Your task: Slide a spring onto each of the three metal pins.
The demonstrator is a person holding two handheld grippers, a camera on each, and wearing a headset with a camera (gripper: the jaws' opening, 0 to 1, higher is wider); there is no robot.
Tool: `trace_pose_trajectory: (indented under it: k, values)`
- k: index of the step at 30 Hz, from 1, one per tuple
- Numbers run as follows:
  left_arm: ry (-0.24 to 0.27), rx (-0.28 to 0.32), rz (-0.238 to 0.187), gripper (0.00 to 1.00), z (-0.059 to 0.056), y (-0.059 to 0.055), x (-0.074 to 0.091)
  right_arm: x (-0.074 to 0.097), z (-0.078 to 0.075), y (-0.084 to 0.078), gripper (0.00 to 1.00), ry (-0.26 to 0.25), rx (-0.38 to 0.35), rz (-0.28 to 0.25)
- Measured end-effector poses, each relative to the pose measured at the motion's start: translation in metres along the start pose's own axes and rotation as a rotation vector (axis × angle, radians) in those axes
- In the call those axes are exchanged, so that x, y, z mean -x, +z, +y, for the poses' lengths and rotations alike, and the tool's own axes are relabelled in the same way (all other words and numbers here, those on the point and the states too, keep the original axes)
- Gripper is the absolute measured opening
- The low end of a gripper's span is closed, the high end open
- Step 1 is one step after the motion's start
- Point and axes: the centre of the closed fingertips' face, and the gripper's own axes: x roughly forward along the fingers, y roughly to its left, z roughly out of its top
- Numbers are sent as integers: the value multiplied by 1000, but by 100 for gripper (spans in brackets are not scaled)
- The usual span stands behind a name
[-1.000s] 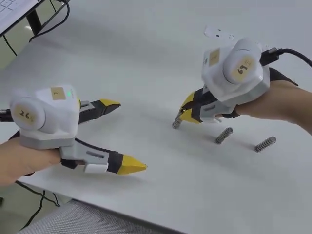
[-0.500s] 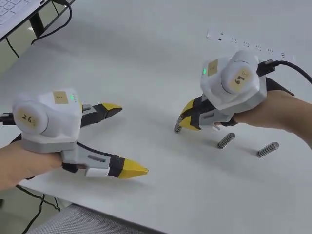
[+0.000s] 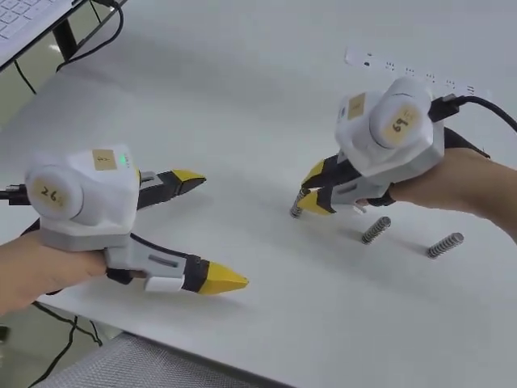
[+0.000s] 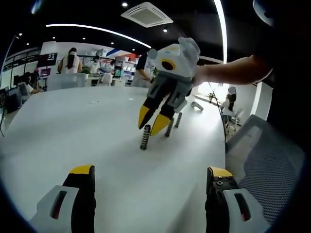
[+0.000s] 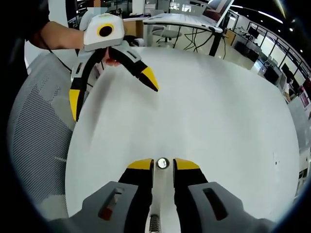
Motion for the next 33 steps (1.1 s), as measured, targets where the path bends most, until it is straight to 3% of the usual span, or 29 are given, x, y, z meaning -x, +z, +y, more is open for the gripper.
trace_pose_trajectory:
  k: [4, 15, 21, 29, 33]
  values:
    - [3, -4, -5, 93, -1, 6, 1, 4, 0, 2, 15, -11, -8, -17]
    - [3, -35, -15, 93, -3, 29, -5, 22, 1, 8, 23, -63, -77, -134]
    - [-3, -55, -17, 93, -7, 41, -12, 42, 2, 10, 29, -102, -135, -223]
    - [-20, -77, -9, 93, -15, 51, -19, 68, 14, -6, 30, -145, -169, -263]
    - [-16, -85, -6, 93, -18, 54, -20, 80, 15, -13, 39, -186, -193, -306]
